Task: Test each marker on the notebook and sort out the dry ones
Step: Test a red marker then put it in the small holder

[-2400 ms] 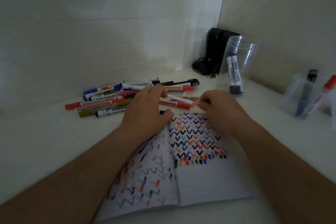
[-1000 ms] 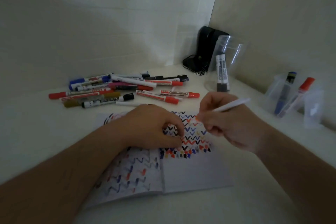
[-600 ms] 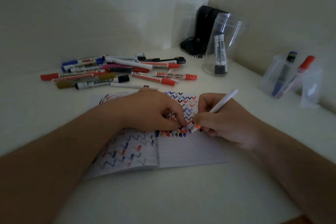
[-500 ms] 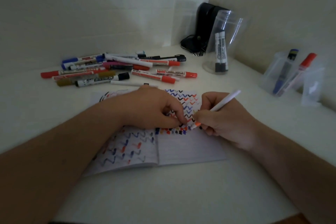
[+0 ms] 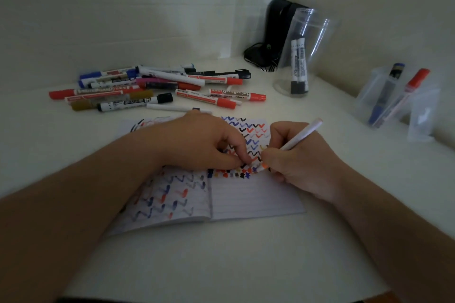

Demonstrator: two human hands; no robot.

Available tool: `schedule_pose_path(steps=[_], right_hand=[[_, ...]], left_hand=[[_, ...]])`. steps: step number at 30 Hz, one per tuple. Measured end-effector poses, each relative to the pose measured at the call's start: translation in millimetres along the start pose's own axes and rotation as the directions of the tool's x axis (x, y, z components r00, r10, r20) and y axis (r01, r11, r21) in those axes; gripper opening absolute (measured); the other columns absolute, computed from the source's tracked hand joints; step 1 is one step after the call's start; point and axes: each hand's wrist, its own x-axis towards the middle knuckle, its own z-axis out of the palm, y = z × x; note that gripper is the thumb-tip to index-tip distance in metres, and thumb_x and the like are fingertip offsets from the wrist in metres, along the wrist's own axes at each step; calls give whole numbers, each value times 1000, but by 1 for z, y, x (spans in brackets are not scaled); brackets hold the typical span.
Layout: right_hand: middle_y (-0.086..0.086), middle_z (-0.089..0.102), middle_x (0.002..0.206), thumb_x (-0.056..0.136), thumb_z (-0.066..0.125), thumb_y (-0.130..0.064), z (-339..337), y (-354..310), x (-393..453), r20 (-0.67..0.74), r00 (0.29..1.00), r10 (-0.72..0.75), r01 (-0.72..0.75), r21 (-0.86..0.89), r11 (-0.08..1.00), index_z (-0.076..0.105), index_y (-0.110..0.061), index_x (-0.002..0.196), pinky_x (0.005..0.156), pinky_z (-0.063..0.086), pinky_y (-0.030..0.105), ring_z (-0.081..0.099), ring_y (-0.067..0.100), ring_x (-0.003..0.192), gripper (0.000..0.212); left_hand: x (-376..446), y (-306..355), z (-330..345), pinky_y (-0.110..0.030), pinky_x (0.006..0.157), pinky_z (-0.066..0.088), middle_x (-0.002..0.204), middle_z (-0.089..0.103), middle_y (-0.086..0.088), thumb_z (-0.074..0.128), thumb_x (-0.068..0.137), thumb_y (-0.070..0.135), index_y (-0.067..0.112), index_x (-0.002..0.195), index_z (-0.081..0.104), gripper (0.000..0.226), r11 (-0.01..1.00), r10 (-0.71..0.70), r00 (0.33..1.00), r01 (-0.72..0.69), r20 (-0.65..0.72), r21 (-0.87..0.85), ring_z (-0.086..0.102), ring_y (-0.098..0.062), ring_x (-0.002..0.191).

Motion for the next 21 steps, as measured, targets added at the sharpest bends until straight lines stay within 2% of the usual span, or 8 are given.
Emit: schedule_pose_path(steps=[3, 6, 9, 14, 18, 21], right_hand=[[13, 57, 55, 83, 68, 3, -2, -1, -2, 31, 1000, 4, -5, 39, 999, 45, 6, 69, 44, 41, 26, 54, 19, 47, 27], [24, 59, 57, 80, 73, -1, 0, -1, -3, 42, 999, -19, 19, -7, 1000, 45, 8, 70, 48, 40, 32, 52, 22, 48, 31], [33, 53, 63, 77, 72, -3, 2, -2, -3, 26, 999, -29, 30, -34, 999, 43, 5, 69, 51, 38, 37, 49, 22, 51, 31], [17, 56, 54, 81, 69, 3, 0, 2, -2, 14, 1000, -19, 19, 10, 1000, 43, 3, 67, 44, 41, 26, 52, 19, 47, 29], [32, 56, 63, 78, 70, 0, 0, 1, -3, 34, 998, -54, 55, -30, 998, 44, 6, 69, 48, 39, 31, 51, 22, 49, 28], [29, 54, 59, 79, 68, 2, -2, 4, 0, 36, 999, -25, 24, 24, 999, 44, 7, 69, 47, 40, 31, 51, 23, 49, 27]], left_hand=[[-2, 1, -1, -12, 61, 37, 81, 71, 18, 65, 90, 53, 58, 105, 72, 17, 1000, 6, 1000, -6, -5, -1, 60, 1, 67], [-3, 3, -1, -10, 58, 34, 77, 70, 19, 65, 90, 52, 57, 104, 73, 17, 1000, 11, 1000, -11, -10, -4, 58, 3, 64], [-2, 1, 0, -13, 59, 36, 80, 72, 14, 64, 89, 52, 58, 104, 72, 18, 1000, 13, 1000, -13, -11, -3, 59, -2, 65], [-2, 3, -1, -12, 60, 37, 78, 70, 14, 64, 89, 53, 57, 104, 72, 17, 1000, 9, 1000, -10, -10, -11, 60, -2, 66], [-4, 4, -1, -10, 58, 36, 72, 67, 16, 65, 89, 54, 58, 102, 73, 16, 1000, 7, 1000, -8, -19, -10, 57, 2, 63], [-3, 3, -1, -12, 60, 35, 74, 68, 15, 64, 89, 55, 58, 104, 72, 17, 1000, 7, 1000, -7, -19, -1, 59, 0, 66]])
